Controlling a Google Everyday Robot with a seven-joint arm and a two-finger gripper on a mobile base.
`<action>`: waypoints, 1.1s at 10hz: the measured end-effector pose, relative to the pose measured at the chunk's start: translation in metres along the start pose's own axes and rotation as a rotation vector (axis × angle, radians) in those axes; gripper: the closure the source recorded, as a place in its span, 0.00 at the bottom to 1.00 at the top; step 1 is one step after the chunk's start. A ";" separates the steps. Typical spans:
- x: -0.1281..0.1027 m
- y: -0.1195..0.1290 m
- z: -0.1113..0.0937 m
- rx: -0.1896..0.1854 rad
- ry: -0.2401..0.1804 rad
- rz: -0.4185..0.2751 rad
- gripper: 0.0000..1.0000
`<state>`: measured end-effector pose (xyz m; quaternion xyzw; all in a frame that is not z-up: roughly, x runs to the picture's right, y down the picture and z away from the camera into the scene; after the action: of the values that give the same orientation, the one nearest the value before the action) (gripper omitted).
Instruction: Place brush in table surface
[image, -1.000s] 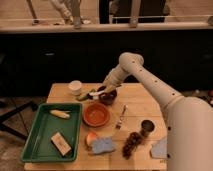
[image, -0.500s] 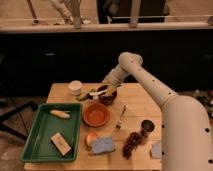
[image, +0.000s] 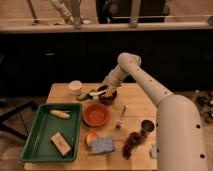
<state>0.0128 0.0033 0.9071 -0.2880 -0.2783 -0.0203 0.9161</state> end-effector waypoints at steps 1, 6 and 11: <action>0.003 0.000 0.003 -0.007 0.000 0.005 0.38; 0.011 -0.005 0.013 -0.026 0.006 0.020 0.38; 0.017 -0.007 0.019 -0.039 0.021 0.037 0.32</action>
<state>0.0164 0.0102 0.9327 -0.3108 -0.2630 -0.0118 0.9133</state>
